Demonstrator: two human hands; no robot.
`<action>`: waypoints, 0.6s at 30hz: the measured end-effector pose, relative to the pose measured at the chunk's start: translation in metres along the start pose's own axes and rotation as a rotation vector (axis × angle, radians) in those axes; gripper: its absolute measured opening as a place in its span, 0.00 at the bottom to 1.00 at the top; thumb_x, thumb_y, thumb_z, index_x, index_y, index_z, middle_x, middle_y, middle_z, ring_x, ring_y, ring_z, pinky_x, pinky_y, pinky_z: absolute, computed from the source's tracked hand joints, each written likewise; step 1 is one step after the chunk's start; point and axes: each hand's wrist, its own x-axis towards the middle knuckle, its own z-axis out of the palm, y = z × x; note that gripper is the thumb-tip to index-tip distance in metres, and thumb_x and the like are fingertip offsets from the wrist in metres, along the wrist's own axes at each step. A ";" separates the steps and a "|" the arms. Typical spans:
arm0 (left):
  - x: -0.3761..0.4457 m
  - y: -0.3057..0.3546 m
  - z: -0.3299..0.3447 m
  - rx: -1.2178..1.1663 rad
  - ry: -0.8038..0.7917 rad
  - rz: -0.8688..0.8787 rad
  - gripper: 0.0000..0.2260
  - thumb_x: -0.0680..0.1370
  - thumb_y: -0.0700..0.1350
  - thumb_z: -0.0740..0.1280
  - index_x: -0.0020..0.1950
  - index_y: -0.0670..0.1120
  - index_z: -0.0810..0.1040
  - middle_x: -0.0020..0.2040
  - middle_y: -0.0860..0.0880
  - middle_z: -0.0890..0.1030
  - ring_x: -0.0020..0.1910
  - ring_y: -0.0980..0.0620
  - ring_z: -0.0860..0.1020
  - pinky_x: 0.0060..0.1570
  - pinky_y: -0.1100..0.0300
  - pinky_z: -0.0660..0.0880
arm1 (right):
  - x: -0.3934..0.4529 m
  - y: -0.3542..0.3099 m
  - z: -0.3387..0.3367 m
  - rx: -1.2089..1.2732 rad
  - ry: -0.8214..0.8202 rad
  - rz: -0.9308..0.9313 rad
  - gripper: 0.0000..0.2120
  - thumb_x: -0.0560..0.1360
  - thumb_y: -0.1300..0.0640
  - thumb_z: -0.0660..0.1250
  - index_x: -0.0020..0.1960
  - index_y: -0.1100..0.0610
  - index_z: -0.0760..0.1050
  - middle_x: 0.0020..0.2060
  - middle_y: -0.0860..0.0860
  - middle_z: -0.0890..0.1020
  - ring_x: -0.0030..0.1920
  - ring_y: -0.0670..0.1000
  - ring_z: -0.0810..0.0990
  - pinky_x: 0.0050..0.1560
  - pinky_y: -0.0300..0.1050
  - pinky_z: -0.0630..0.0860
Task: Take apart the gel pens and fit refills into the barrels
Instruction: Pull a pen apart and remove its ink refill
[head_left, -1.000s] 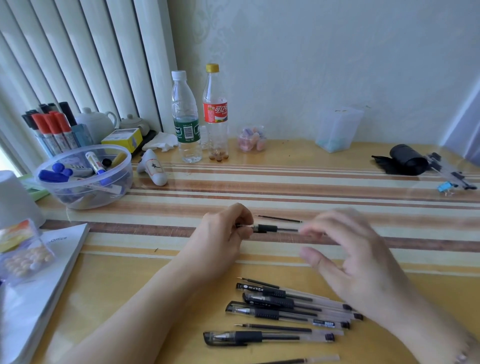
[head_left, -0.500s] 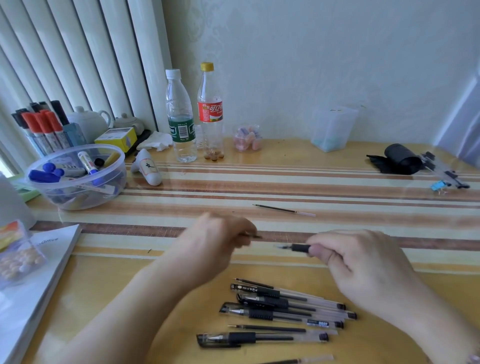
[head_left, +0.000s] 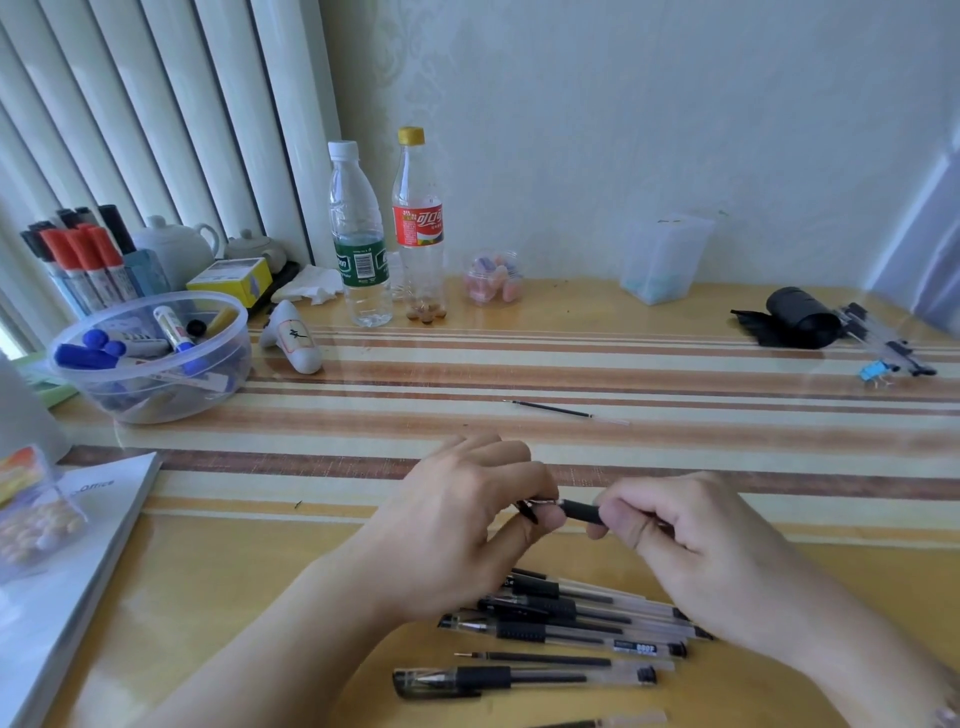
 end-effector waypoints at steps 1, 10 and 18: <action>0.000 0.002 0.000 -0.037 -0.012 0.000 0.07 0.80 0.48 0.63 0.44 0.49 0.76 0.38 0.58 0.72 0.39 0.56 0.69 0.41 0.61 0.68 | -0.001 -0.001 0.001 0.007 -0.002 0.000 0.17 0.78 0.42 0.56 0.39 0.45 0.79 0.21 0.47 0.66 0.22 0.46 0.63 0.25 0.35 0.60; -0.002 0.001 -0.001 -0.323 -0.009 -0.174 0.16 0.79 0.46 0.61 0.33 0.43 0.67 0.30 0.47 0.68 0.30 0.51 0.64 0.31 0.59 0.62 | 0.001 -0.005 0.011 -0.327 0.338 -0.232 0.13 0.75 0.43 0.64 0.41 0.47 0.83 0.28 0.40 0.81 0.28 0.44 0.77 0.24 0.41 0.73; -0.002 -0.007 0.001 -0.294 0.129 -0.243 0.17 0.79 0.49 0.62 0.32 0.43 0.73 0.27 0.47 0.72 0.29 0.48 0.69 0.30 0.59 0.64 | 0.006 0.003 0.011 -0.294 0.266 -0.106 0.19 0.78 0.39 0.53 0.43 0.45 0.80 0.32 0.33 0.78 0.29 0.33 0.73 0.26 0.31 0.68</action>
